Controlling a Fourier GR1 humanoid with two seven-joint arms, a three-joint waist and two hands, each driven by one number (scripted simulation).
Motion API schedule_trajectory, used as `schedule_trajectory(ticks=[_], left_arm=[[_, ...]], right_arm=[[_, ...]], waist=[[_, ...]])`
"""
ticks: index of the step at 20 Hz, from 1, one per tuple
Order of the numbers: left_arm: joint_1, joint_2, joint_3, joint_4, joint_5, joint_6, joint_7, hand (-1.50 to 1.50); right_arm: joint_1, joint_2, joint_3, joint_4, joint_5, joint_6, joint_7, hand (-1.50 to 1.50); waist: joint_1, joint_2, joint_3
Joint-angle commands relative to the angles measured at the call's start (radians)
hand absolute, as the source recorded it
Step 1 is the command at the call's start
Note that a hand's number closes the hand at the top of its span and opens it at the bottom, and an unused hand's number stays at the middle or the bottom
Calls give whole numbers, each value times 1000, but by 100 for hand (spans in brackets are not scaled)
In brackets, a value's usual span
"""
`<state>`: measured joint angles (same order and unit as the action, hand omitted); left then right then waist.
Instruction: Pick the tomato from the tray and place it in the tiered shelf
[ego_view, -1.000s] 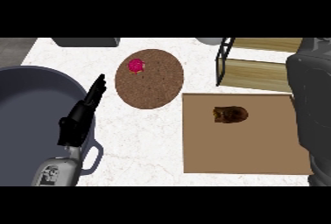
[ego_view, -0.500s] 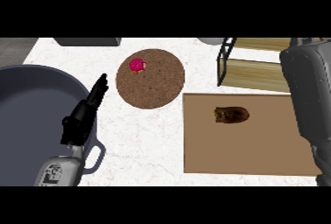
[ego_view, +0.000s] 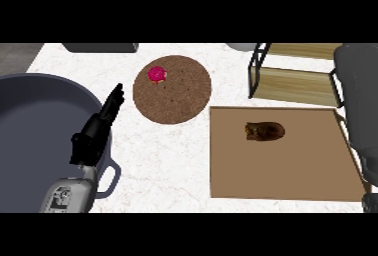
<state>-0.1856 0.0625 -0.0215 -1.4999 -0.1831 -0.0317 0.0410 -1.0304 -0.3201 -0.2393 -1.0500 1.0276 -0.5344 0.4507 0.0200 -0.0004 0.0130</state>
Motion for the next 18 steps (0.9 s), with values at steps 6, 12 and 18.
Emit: schedule_trajectory(ticks=[6, 12, 18], left_arm=[[43, -4, 8, 19, 16, -16, -27, 0], [31, -14, 1, 34, -9, 2, -14, 0], [18, 10, 33, 18, 24, -32, 4, 0]], right_arm=[[-54, -72, -77, 198, -132, -76, -178, 150], [-5, -80, -43, 253, 147, -133, 161, -150], [30, -86, -86, 186, 17, -143, 89, -150]], waist=[[-2, 6, -13], [-12, 3, -14], [-13, 1, -13]])
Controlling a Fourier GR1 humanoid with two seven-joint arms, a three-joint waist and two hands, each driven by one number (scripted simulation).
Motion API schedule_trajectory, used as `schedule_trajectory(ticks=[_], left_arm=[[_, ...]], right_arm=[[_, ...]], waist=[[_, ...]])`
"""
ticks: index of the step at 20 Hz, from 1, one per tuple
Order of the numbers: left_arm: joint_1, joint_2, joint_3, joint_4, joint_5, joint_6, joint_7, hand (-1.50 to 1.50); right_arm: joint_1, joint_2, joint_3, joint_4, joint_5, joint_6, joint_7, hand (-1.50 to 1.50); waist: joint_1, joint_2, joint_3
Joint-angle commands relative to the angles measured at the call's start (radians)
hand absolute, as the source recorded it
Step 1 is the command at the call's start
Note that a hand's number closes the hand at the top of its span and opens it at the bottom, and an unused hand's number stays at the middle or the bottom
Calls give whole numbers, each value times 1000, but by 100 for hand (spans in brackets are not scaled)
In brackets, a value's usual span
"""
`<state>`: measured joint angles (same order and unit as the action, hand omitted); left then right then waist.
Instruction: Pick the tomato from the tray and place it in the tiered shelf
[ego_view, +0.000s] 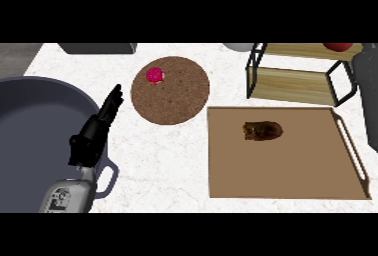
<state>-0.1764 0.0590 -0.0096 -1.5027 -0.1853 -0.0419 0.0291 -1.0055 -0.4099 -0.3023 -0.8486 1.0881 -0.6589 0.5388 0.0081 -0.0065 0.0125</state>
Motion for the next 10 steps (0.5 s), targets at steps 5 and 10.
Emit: schedule_trajectory(ticks=[5, 10], left_arm=[[-2, 11, 44, 90, 36, -24, -17, 0], [6, -36, 3, 130, -31, 38, -83, 0]], right_arm=[[-13, -21, -53, -89, -183, 65, -62, -150], [-24, 0, -34, -150, -240, 129, -53, -150]], waist=[[-8, 7, -13], [-12, 7, -13]])
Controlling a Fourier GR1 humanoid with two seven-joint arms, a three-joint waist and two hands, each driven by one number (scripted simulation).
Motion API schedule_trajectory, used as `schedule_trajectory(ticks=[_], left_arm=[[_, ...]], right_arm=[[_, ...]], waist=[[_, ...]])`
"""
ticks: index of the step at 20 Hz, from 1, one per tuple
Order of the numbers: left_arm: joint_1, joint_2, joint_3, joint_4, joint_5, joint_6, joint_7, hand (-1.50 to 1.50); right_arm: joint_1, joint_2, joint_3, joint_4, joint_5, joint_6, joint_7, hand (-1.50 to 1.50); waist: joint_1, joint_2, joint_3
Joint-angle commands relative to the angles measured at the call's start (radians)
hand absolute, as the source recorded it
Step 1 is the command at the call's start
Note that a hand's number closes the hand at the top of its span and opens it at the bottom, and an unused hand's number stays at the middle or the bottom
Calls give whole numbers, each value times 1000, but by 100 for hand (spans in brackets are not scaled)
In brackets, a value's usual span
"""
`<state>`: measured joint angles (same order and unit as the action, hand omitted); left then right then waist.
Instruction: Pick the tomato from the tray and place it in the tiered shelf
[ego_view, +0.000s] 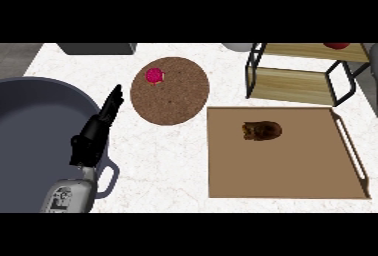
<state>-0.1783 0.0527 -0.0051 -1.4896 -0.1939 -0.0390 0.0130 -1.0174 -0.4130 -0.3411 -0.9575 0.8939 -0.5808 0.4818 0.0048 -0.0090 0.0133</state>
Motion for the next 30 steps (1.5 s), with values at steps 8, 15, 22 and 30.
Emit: schedule_trajectory(ticks=[8, 15, 22, 30], left_arm=[[27, 11, 23, 18, 16, -17, -3, 0], [41, -14, 18, 44, -9, 19, -10, 0], [32, -11, 34, 10, 4, 17, 21, 0], [46, 4, 34, -57, 10, -3, 73, 0]], right_arm=[[-49, -48, -117, -198, -171, -37, 44, -150], [39, -193, -208, -389, -173, 105, 290, -150], [335, -303, -372, -599, -362, 397, 382, -150], [654, -358, -695, -811, -648, 676, 334, -150]], waist=[[-11, 4, -13], [-36, 0, -15], [-57, -1, -13], [-53, -2, -12]])
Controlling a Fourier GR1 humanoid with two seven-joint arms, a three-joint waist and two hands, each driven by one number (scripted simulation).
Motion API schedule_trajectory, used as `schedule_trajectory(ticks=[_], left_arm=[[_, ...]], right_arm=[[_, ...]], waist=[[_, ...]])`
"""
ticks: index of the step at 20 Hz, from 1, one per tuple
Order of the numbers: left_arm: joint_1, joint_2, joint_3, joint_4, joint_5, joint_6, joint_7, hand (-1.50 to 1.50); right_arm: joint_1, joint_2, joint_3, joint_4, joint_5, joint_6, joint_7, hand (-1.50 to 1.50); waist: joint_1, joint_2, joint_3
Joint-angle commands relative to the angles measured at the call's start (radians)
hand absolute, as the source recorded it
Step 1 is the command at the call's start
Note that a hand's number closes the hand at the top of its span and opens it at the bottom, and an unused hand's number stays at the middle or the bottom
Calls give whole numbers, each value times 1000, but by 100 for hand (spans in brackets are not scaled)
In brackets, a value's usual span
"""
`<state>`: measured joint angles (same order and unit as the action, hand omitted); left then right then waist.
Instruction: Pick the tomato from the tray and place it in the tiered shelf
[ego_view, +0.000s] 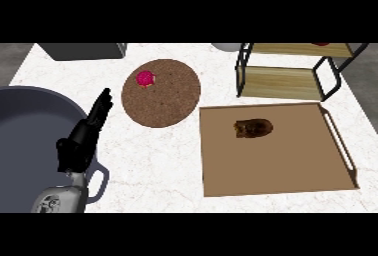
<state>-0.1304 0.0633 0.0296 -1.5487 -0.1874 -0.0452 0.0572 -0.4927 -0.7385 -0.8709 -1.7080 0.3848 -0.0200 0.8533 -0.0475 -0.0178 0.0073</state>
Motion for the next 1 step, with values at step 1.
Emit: schedule_trajectory(ticks=[1], left_arm=[[30, -22, 6, 74, 7, 11, -55, 0]], right_arm=[[168, 10, -180, -131, -169, 150, -14, -150]], waist=[[-12, 7, -7]])
